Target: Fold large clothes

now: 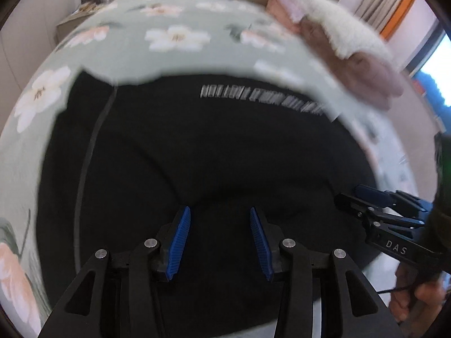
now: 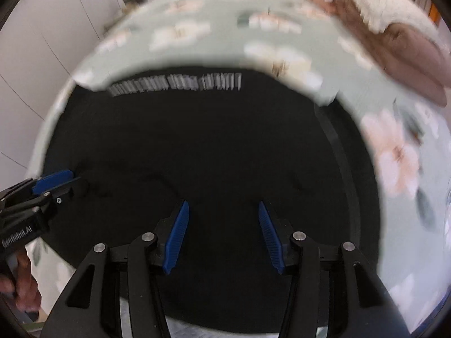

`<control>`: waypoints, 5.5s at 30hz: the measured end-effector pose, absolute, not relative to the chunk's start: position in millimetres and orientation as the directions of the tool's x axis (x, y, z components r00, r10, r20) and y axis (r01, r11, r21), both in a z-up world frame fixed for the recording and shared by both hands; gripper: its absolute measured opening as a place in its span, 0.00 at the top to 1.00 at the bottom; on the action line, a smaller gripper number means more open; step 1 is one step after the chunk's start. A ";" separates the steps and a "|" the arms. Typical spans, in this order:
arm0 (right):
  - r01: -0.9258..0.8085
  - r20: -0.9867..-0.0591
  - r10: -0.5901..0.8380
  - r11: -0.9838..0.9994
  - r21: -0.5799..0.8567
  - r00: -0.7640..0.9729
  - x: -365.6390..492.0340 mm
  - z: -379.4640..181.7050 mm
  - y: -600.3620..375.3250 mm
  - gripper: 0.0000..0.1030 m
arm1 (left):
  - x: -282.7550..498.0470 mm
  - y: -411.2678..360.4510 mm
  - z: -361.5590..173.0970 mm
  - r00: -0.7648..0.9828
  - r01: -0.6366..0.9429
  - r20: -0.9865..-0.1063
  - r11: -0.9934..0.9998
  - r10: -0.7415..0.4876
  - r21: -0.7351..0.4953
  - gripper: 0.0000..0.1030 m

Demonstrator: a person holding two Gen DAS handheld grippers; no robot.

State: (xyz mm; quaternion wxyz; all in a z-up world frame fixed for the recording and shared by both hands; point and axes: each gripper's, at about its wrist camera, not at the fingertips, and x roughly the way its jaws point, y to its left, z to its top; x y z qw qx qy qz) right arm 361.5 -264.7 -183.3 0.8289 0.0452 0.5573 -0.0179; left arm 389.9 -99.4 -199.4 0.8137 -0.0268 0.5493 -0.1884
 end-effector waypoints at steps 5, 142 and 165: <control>0.084 -0.939 0.032 0.994 0.064 0.342 359.0 -208.9 -266.9 0.48 | 395.7 -104.4 -221.5 0.293 0.248 -0.906 0.940 -0.304 -0.234 0.56; -0.092 -0.612 0.492 0.820 0.566 0.619 283.9 -206.8 -417.3 0.61 | 380.0 75.9 -199.0 0.403 0.353 -0.415 0.557 -0.815 -0.752 0.70; 0.103 -0.794 0.344 0.887 0.450 0.502 91.7 -196.1 -360.9 0.57 | 149.2 165.4 -231.9 0.450 0.206 -0.516 0.647 -0.729 -0.734 0.69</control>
